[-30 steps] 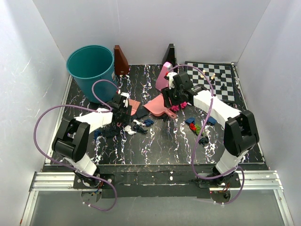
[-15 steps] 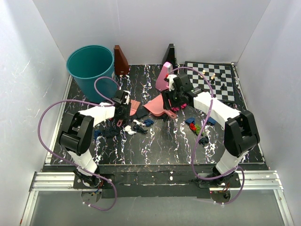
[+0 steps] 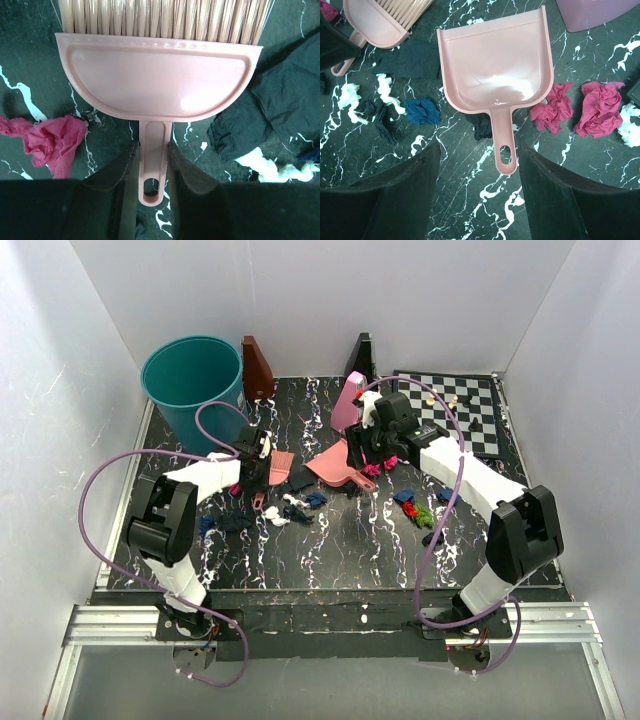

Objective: Sweep away the paper scraps from the table

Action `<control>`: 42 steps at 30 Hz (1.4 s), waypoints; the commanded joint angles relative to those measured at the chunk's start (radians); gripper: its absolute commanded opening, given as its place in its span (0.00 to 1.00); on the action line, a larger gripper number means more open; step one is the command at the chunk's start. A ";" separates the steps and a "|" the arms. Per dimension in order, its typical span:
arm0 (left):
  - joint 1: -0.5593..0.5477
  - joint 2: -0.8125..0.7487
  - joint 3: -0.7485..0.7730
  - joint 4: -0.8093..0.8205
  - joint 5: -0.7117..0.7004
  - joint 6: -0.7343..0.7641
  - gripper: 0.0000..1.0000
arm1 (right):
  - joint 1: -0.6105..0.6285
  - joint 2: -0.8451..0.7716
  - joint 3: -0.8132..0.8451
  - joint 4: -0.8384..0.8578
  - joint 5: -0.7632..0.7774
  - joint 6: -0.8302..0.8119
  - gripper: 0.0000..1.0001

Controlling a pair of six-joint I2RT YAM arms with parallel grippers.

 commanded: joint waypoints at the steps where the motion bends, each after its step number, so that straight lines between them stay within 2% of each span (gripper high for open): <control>1: -0.034 -0.152 -0.024 -0.009 0.010 -0.022 0.09 | -0.003 -0.045 -0.008 0.030 -0.027 0.008 0.71; 6: -0.100 -0.261 -0.036 -0.018 0.011 -0.048 0.08 | -0.034 -0.079 0.003 0.018 -0.106 0.058 0.74; 10: -0.169 -0.327 -0.054 -0.016 -0.010 -0.049 0.07 | -0.115 -0.115 -0.005 0.038 -0.301 0.159 0.87; 15: -0.273 -0.401 -0.114 0.040 -0.016 -0.024 0.06 | -0.217 -0.097 0.032 0.055 -0.538 0.369 0.91; 18: -0.330 -0.450 -0.172 0.120 -0.012 0.015 0.05 | -0.241 -0.097 0.018 0.108 -0.680 0.419 0.91; 24: -0.399 -0.563 -0.249 0.227 0.001 0.084 0.07 | -0.227 -0.071 0.065 -0.029 -0.714 0.342 0.92; 27: -0.412 -0.597 -0.268 0.261 0.025 0.108 0.08 | -0.201 -0.074 0.047 -0.042 -0.729 0.324 0.92; 40: -0.470 -0.611 -0.266 0.284 0.045 0.178 0.09 | -0.091 -0.014 0.033 -0.082 -0.716 0.284 0.93; 42: -0.474 -0.609 -0.261 0.286 0.041 0.179 0.09 | -0.080 -0.004 0.036 -0.097 -0.706 0.275 0.89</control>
